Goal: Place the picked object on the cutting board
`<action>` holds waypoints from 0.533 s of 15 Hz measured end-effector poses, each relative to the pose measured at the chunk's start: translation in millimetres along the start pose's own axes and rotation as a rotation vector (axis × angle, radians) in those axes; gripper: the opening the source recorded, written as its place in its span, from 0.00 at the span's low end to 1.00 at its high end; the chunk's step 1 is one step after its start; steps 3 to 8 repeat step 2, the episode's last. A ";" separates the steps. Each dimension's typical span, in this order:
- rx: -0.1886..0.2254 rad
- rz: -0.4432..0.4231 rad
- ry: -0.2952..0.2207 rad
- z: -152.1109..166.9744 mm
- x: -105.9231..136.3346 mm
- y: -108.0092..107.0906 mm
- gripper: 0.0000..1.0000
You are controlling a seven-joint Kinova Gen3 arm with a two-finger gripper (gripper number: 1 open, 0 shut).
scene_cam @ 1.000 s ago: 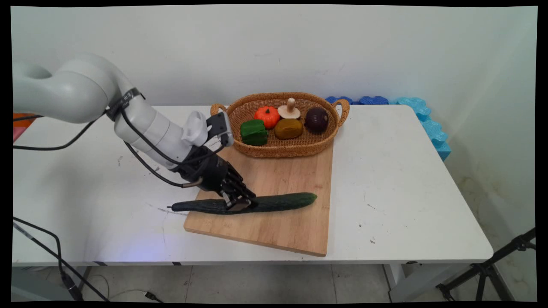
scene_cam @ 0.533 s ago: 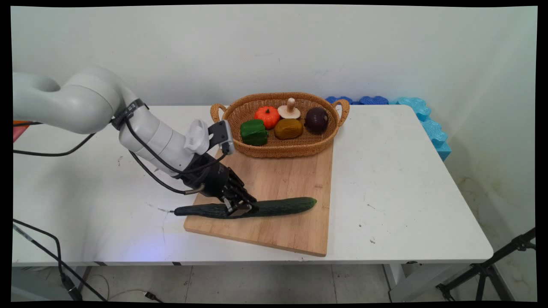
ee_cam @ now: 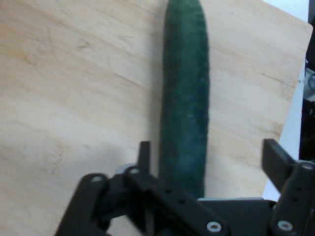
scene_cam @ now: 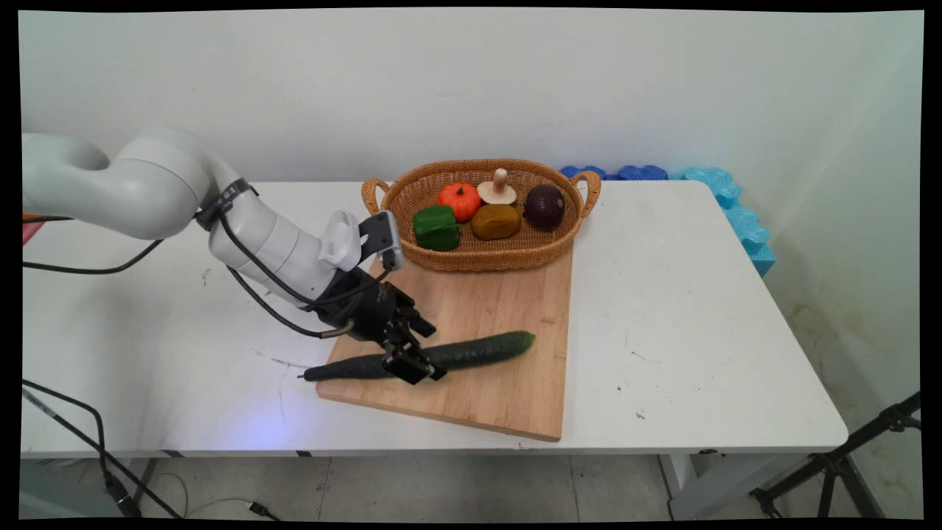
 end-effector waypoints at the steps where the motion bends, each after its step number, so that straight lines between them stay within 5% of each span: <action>1: 0.003 -0.001 0.005 -0.3 1.3 -0.4 1.00; 8: 0.007 -0.004 0.013 -1.5 3.6 -1.0 1.00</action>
